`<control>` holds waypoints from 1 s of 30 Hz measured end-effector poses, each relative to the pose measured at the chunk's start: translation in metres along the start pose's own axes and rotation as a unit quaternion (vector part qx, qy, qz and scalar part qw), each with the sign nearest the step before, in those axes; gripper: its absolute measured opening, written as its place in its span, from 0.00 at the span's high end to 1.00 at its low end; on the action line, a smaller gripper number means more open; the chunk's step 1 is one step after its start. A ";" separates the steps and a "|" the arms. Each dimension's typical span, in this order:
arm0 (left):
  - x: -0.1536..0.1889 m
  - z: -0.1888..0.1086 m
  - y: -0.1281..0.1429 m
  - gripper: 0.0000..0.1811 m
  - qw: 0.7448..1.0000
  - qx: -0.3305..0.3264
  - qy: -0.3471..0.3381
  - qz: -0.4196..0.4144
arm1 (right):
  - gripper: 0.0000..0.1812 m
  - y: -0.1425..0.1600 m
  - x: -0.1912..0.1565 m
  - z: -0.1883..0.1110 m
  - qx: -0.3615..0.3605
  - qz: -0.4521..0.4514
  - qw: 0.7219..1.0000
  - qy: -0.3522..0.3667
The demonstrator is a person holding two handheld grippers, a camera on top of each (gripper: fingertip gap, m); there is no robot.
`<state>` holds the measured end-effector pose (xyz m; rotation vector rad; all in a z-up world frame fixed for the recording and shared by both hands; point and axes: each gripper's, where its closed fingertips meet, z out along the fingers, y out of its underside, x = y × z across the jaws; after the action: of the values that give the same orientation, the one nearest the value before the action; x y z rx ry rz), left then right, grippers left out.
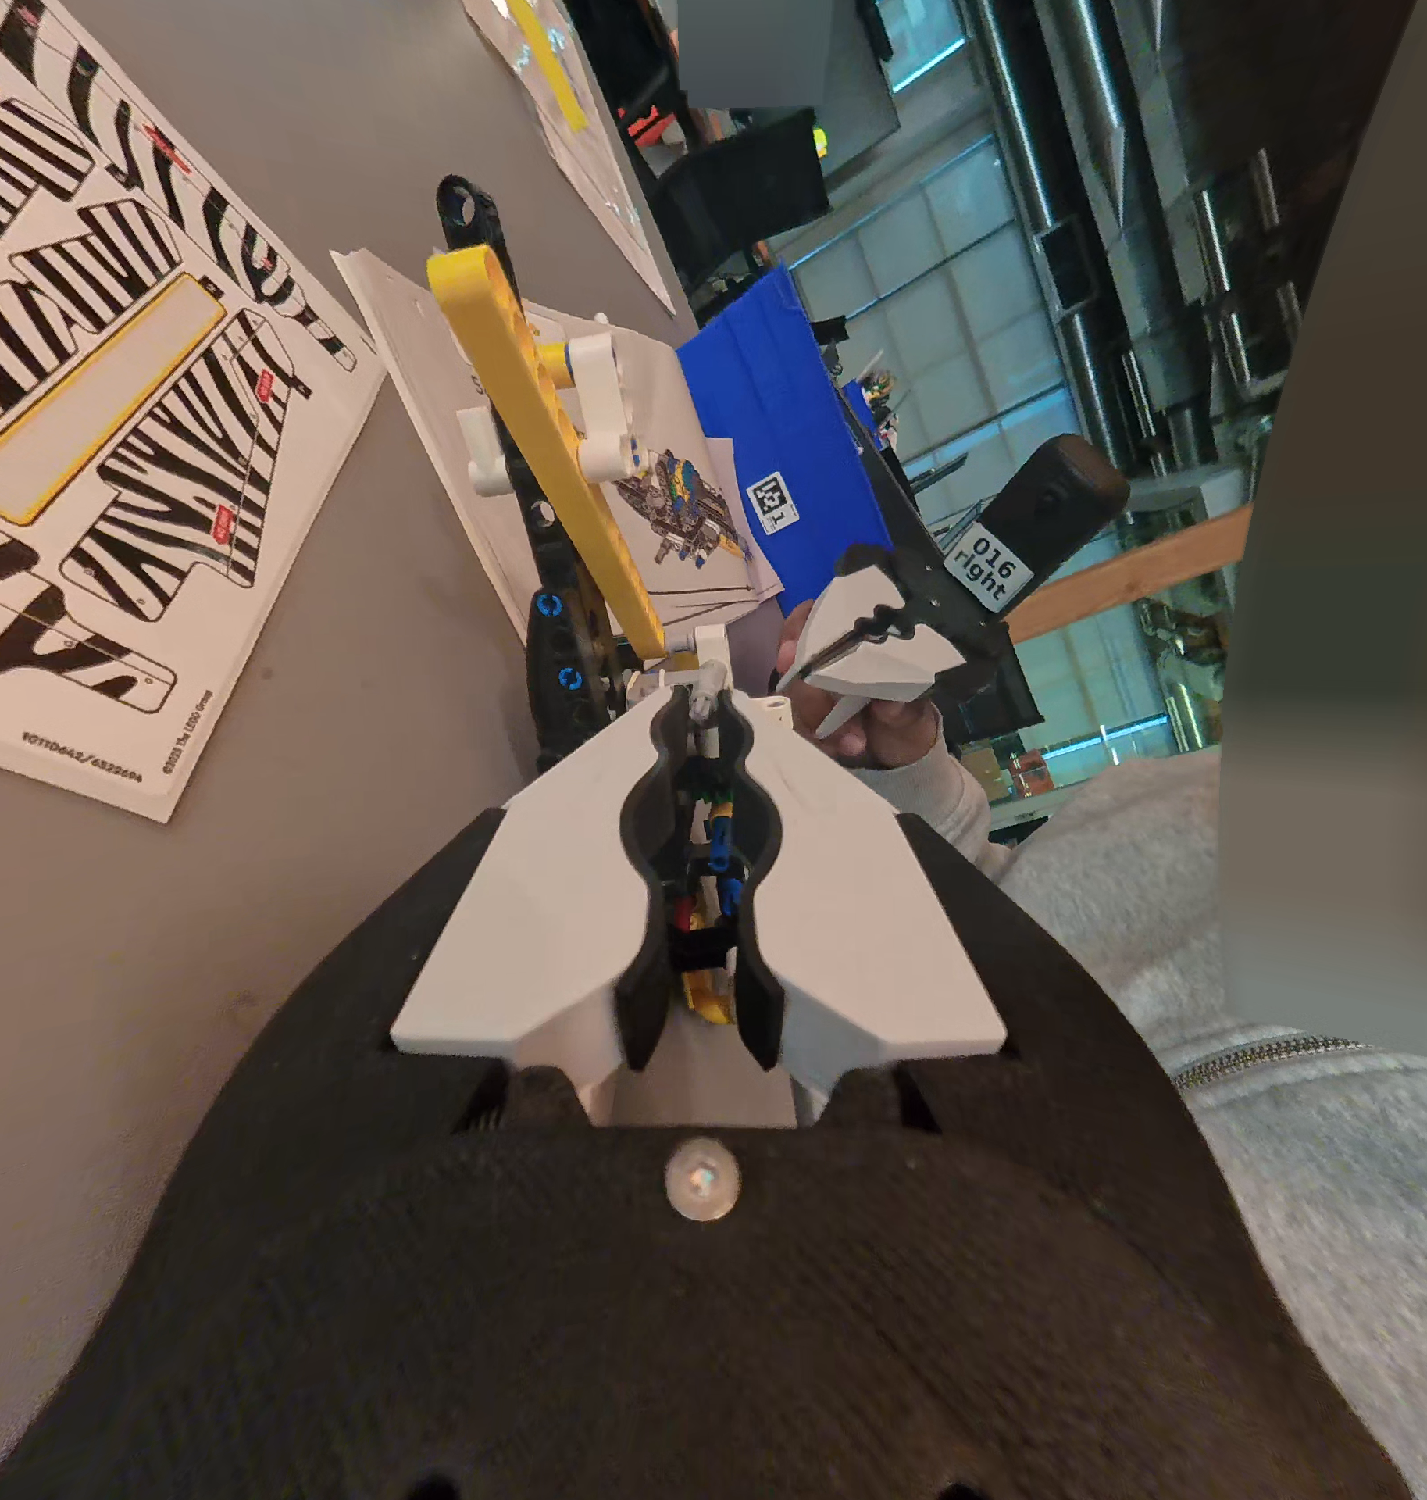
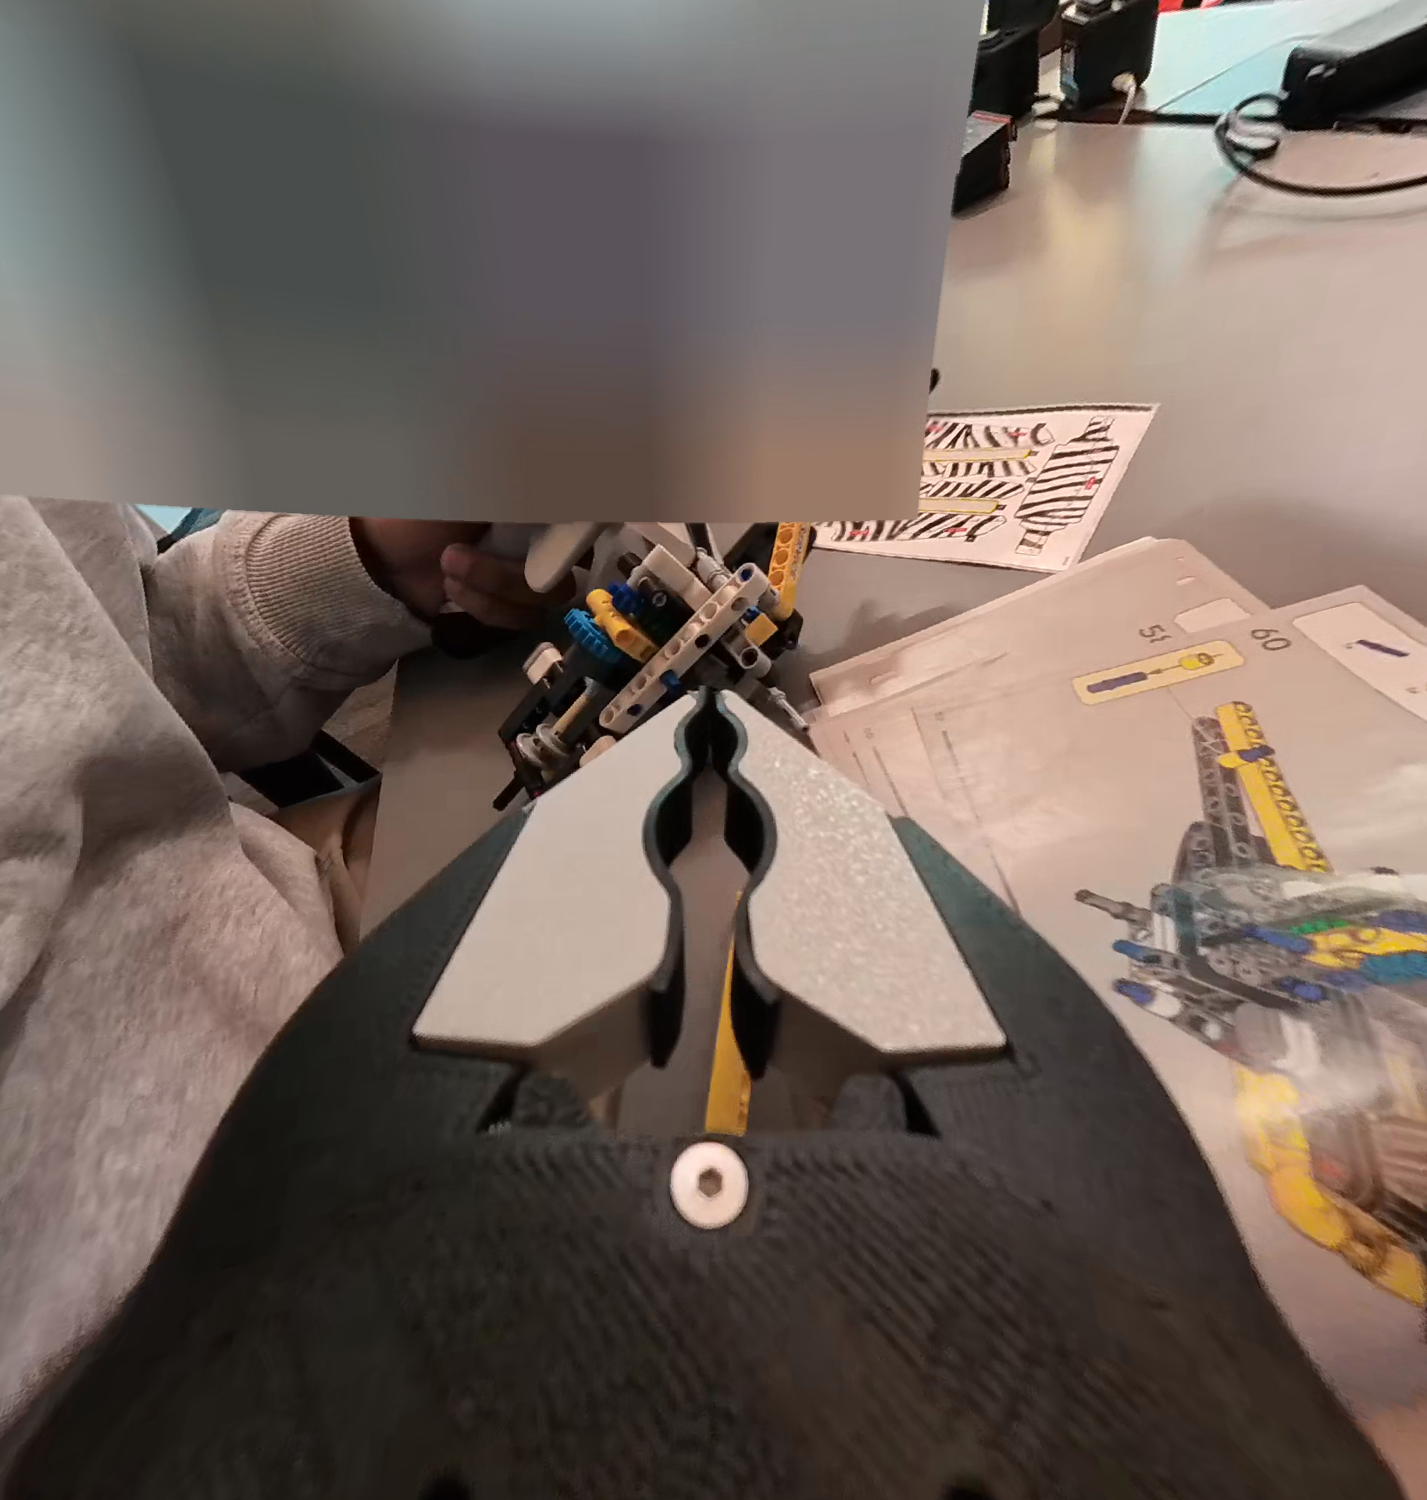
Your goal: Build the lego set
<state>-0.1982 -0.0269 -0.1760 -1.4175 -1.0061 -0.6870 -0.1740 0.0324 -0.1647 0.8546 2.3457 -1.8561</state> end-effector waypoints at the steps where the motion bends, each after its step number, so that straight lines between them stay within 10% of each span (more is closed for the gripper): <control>1: -0.001 0.000 0.000 0.98 1.000 0.001 -0.002 -0.003 | 1.00 0.001 -0.002 0.002 -0.003 0.001 1.000 -0.002; 18: -0.014 -0.001 0.000 0.98 0.999 -0.002 -0.043 0.000 | 1.00 0.000 0.012 0.000 -0.020 -0.024 0.997 0.068; 30: -0.019 0.001 0.002 0.97 0.998 -0.010 -0.060 0.004 | 1.00 -0.008 0.047 -0.117 0.058 -0.113 0.932 0.338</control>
<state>-0.2050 -0.0286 -0.1934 -1.4928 -1.0895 -0.6141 -0.1814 0.1558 -0.1404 1.5005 2.8316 -2.0454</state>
